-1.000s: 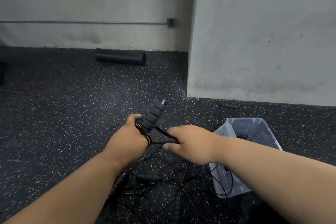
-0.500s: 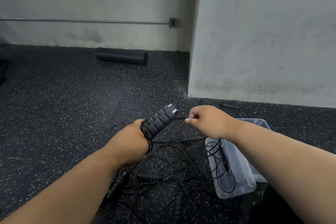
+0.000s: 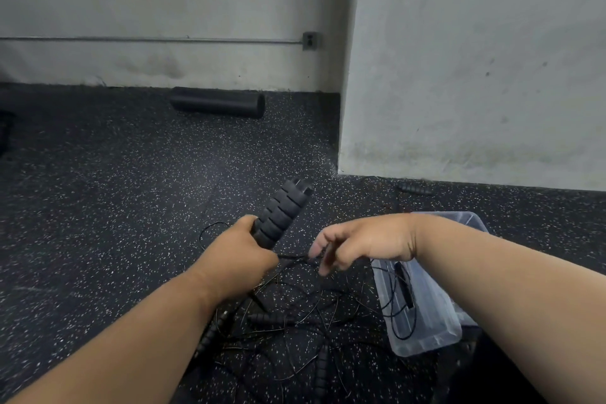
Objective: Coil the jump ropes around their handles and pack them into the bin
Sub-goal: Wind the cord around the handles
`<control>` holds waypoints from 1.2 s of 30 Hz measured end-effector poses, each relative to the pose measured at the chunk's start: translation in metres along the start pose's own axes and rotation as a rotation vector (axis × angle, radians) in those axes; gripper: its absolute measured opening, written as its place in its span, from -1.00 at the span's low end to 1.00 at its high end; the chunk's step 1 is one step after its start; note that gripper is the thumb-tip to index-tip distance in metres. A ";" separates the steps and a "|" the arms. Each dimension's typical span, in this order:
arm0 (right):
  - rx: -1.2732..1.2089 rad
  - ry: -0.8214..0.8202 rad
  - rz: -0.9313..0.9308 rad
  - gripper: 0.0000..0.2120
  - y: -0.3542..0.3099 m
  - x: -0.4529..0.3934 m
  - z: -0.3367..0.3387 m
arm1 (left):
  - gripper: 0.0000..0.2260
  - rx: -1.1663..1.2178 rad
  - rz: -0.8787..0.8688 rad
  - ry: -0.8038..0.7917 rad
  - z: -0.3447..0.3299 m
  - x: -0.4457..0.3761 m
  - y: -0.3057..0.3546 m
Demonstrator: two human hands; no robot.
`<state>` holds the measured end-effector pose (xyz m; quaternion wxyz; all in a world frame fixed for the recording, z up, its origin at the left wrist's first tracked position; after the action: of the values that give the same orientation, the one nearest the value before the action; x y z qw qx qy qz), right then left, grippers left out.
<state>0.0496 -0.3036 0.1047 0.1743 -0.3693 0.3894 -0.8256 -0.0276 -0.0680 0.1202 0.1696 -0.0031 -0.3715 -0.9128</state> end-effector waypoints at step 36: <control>0.071 0.265 0.172 -0.71 -0.021 0.004 -0.053 | -0.68 0.630 0.080 -0.071 0.010 -0.001 0.003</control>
<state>0.0075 -0.2650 0.1001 0.2045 -0.2162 0.4096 -0.8623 -0.0267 -0.0623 0.1295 0.1847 0.0031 -0.6410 -0.7449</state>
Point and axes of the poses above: each hand's wrist, its own x-axis away from the middle knuckle, its own z-axis out of the back of the hand, y = z × x, the point moved 1 cm from there along -x, towards the middle knuckle, and after that the axes turned 15 degrees about y, right-handed, at the moved point
